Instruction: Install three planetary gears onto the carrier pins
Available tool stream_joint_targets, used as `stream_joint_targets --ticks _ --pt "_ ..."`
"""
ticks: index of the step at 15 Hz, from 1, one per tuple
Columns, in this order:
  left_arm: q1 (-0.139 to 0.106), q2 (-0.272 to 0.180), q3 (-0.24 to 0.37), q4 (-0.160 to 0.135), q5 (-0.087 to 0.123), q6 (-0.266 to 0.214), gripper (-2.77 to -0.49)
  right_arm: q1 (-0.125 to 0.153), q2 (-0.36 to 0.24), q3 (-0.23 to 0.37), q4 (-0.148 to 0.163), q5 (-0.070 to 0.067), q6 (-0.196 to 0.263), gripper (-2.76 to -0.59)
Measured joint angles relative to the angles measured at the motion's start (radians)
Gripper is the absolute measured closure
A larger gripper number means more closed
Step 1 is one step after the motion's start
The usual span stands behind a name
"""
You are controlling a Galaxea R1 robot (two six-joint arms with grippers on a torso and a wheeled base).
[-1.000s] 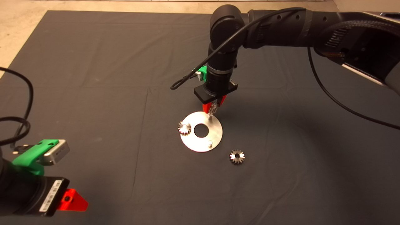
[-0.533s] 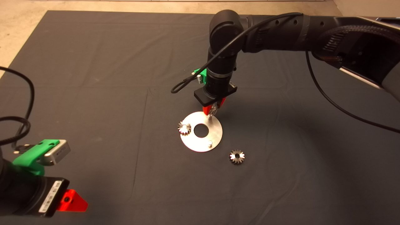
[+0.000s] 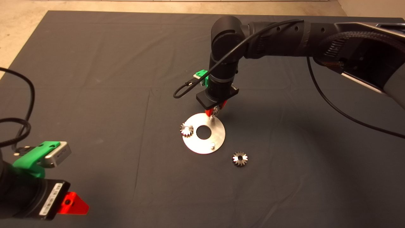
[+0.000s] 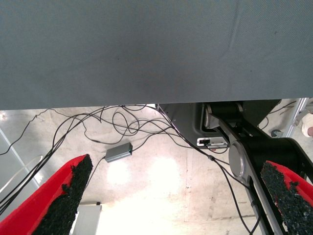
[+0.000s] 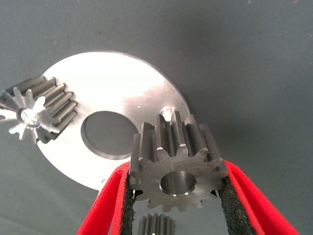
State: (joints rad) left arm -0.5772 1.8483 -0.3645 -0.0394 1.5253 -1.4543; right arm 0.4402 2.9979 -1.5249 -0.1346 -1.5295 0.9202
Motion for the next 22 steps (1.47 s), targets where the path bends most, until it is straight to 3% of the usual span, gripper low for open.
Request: stream_joint_targets --ticks 6,11,22 --pt "0.0 0.0 0.0 0.0 0.0 0.0 -2.51 -0.006 0.0 0.003 -0.029 0.0 -0.019 -1.05" --pt "0.0 0.0 0.0 0.0 0.0 0.0 -2.51 -0.036 0.0 0.003 -0.032 0.0 -0.023 -1.05" --pt "0.0 0.0 0.0 0.0 0.0 0.0 -2.51 -0.039 -0.002 0.003 -0.034 0.0 -0.026 -1.05"
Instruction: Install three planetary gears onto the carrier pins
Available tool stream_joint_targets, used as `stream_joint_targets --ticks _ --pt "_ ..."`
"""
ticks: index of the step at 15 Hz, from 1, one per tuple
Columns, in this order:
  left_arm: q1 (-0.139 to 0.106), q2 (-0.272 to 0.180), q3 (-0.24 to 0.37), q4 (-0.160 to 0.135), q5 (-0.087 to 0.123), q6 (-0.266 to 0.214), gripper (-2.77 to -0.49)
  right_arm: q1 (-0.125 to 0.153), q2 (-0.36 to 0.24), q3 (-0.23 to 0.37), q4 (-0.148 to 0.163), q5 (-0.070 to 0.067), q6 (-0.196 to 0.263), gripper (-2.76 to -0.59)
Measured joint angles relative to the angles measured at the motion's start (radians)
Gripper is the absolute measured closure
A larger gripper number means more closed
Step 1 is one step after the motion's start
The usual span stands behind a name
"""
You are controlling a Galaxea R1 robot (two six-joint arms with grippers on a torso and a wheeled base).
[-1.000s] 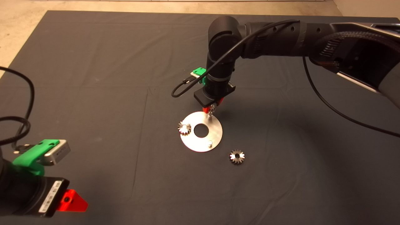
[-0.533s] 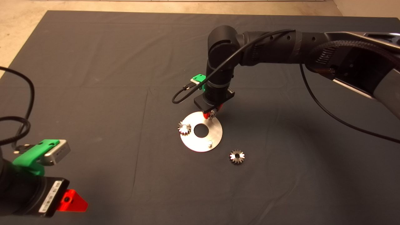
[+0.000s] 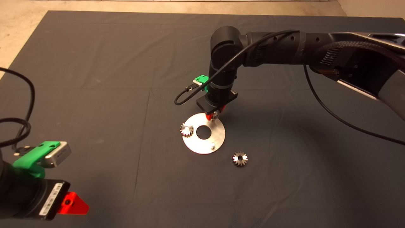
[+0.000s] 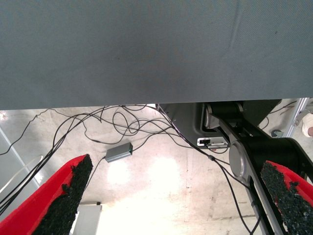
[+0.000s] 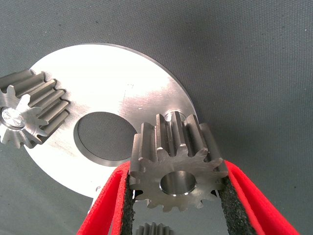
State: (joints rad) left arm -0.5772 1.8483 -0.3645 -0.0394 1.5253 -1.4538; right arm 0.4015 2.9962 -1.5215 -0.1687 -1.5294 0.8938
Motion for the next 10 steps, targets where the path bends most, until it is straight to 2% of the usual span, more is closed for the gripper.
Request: stream_joint_targets --ticks 10 --pt "0.0 0.0 0.0 0.0 0.0 0.0 -2.51 0.0 -0.001 0.0 -0.006 0.0 -0.003 -1.05"
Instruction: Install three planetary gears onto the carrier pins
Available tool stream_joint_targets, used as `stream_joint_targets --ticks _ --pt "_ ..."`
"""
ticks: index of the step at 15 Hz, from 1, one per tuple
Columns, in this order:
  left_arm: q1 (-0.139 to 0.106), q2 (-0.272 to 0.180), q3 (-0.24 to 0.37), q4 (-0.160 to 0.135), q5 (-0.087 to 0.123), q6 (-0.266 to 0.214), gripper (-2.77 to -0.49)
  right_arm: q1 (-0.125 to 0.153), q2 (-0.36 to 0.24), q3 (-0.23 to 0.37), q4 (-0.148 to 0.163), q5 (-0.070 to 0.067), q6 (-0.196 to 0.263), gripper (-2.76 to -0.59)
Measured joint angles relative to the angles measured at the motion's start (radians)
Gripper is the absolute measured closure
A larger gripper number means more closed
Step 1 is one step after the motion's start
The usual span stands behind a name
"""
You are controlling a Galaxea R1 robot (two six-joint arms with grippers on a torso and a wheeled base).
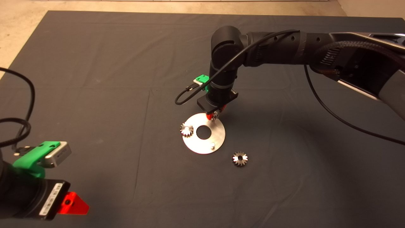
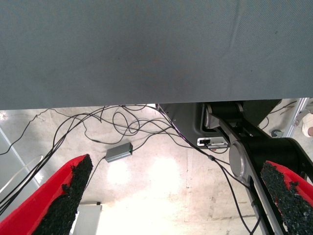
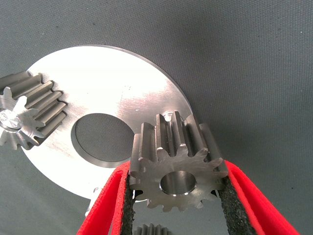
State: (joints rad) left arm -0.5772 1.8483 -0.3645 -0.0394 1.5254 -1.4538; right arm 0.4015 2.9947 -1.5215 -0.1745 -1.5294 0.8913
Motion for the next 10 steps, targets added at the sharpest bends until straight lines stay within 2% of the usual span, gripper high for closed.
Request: stream_joint_targets --ticks 8,10 --pt "0.0 0.0 0.0 0.0 0.0 0.0 -2.51 -0.001 0.0 0.008 -0.001 0.0 0.0 -1.05" --pt "0.0 0.0 0.0 0.0 0.0 0.0 -2.51 -0.01 0.0 0.009 -0.001 0.0 -0.001 -1.05"
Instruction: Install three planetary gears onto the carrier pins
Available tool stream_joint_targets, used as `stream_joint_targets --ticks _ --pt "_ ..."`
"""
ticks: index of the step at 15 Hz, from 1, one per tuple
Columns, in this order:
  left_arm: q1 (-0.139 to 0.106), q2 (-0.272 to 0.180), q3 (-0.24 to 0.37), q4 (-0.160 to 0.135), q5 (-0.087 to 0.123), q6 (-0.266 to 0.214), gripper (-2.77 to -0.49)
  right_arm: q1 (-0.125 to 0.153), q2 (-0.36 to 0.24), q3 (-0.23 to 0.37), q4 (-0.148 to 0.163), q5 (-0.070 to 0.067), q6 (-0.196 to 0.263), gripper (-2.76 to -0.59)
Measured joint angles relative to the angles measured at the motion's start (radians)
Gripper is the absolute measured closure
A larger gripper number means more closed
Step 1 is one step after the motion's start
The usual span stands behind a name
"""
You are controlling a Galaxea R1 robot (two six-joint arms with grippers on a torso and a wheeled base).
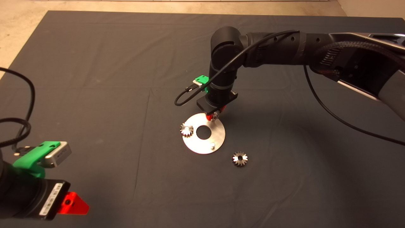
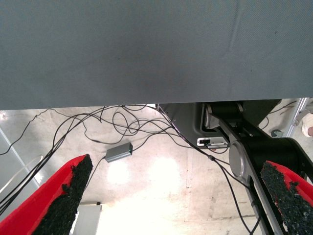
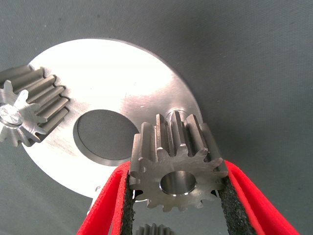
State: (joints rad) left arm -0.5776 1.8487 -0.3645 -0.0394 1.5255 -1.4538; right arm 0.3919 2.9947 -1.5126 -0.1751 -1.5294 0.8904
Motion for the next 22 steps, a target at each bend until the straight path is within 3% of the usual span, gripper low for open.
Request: stream_joint_targets --ticks 8,17,22 --pt "0.0 0.0 0.0 0.0 0.0 0.0 -2.51 -0.007 0.0 0.005 -0.001 -0.001 -0.001 -1.05" --pt "0.0 0.0 0.0 0.0 0.0 0.0 -2.51 -0.007 -0.02 0.01 0.0 0.013 -0.013 -1.05" --pt "0.0 0.0 0.0 0.0 0.0 0.0 -2.51 -0.007 -0.022 0.011 0.0 0.013 -0.016 -1.05"
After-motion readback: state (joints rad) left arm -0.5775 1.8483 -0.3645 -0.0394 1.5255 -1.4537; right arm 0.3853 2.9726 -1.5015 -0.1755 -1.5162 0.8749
